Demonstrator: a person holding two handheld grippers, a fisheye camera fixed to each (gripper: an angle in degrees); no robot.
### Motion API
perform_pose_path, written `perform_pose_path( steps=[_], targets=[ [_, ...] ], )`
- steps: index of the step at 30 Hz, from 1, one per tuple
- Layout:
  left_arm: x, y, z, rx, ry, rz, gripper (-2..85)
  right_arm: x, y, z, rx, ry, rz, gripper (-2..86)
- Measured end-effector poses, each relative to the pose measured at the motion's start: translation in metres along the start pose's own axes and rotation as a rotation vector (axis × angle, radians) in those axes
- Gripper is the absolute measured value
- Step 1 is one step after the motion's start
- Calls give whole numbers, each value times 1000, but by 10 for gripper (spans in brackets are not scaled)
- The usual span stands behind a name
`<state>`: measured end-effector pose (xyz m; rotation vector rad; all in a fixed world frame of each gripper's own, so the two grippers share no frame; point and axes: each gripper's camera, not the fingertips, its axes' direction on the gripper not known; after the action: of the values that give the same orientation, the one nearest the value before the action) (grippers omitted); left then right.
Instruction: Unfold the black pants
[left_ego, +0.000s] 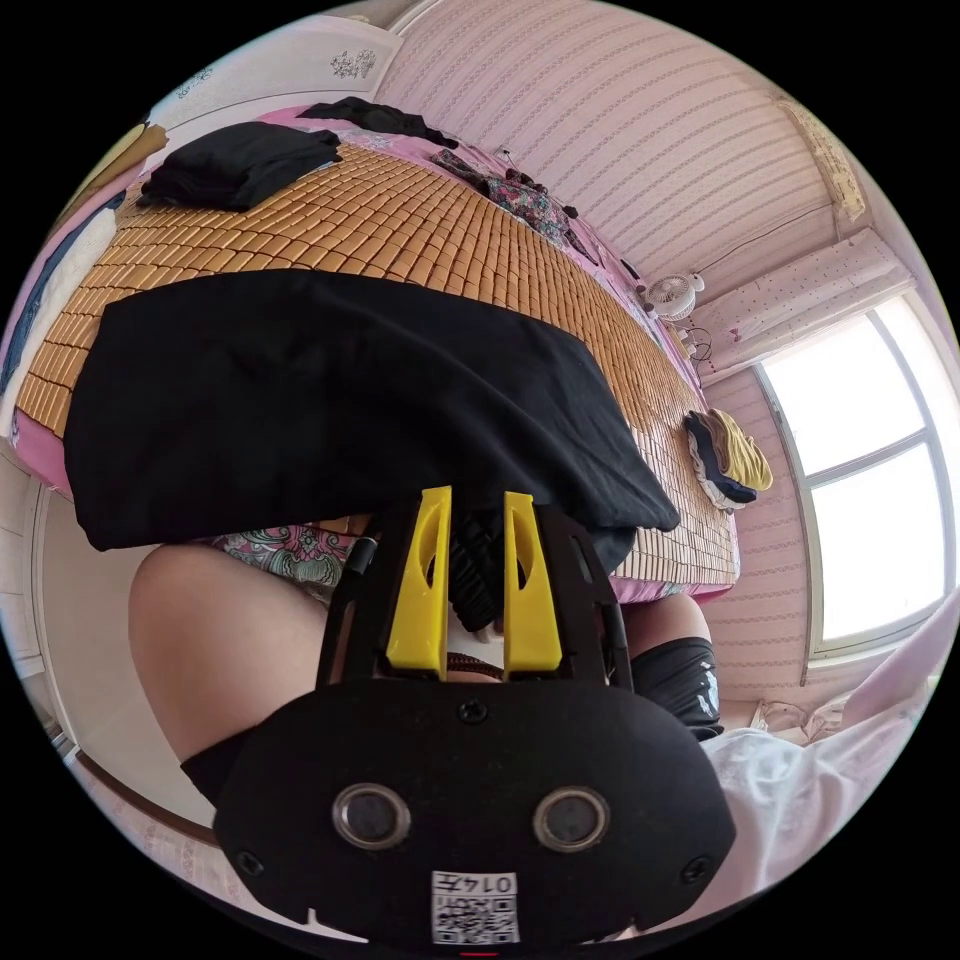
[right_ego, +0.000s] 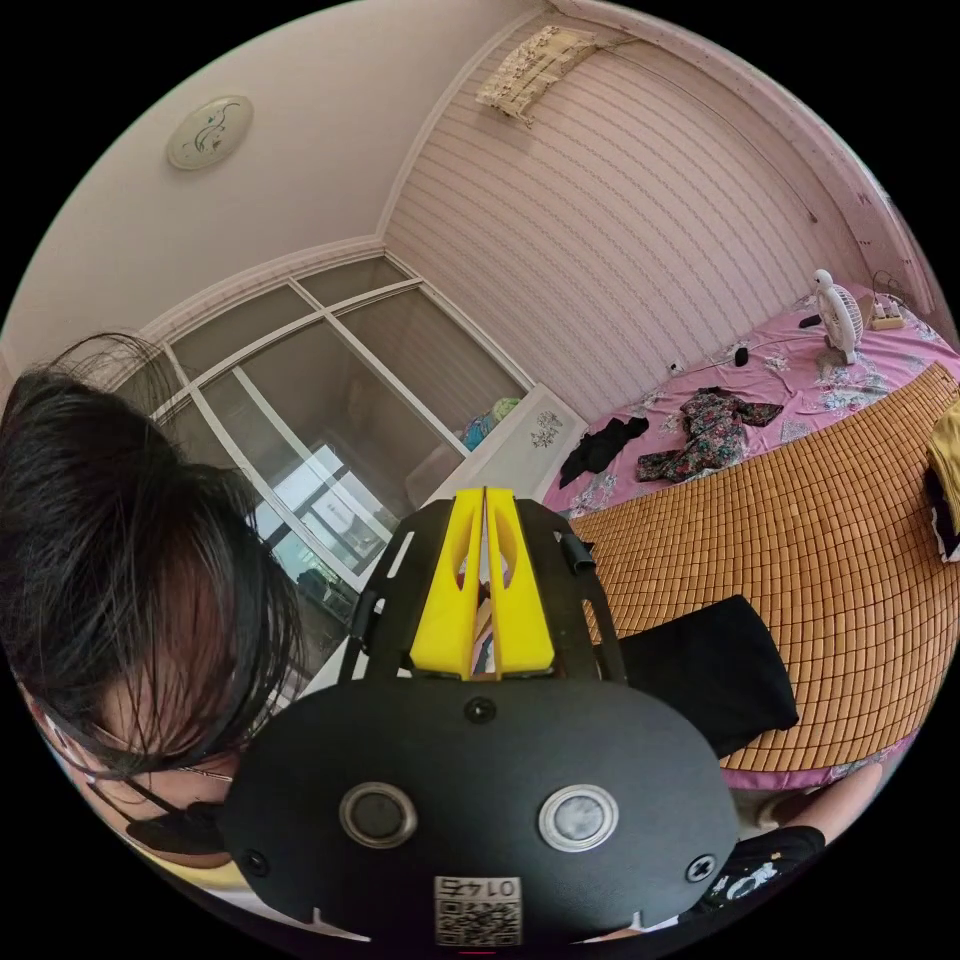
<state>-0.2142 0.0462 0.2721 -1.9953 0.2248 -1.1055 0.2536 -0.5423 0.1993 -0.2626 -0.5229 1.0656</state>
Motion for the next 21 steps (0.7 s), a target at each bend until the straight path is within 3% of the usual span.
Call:
perform_pose_path(
  steps=[4,5,6,8,11,16,19,21],
  targets=[
    [-1,8,-19,32,-28,-43,86,56,26,43,-90,260,-16,7],
    [-2,10,-19,23,-24,-57,87,73,42,65,-162,295,-118,9],
    [-2,12,-17,-6,-4,-79,89,81,51,77,-210,301,-170,10],
    [2,16,-12,-48,13,-81,93,114,97,136,-517,208,-367,13],
    [14,20,-2,-82,-89,-51,98,143,157,209,-799,179,-386,28],
    [17,16,16,-166,-154,-49,97,153,230,299,-1025,344,-570,77],
    [22,17,11,-186,-152,-14,73,177,262,336,-1207,463,-565,108],
    [24,19,7,-194,-118,6,59,182,266,341,-1206,471,-555,89]
  ],
)
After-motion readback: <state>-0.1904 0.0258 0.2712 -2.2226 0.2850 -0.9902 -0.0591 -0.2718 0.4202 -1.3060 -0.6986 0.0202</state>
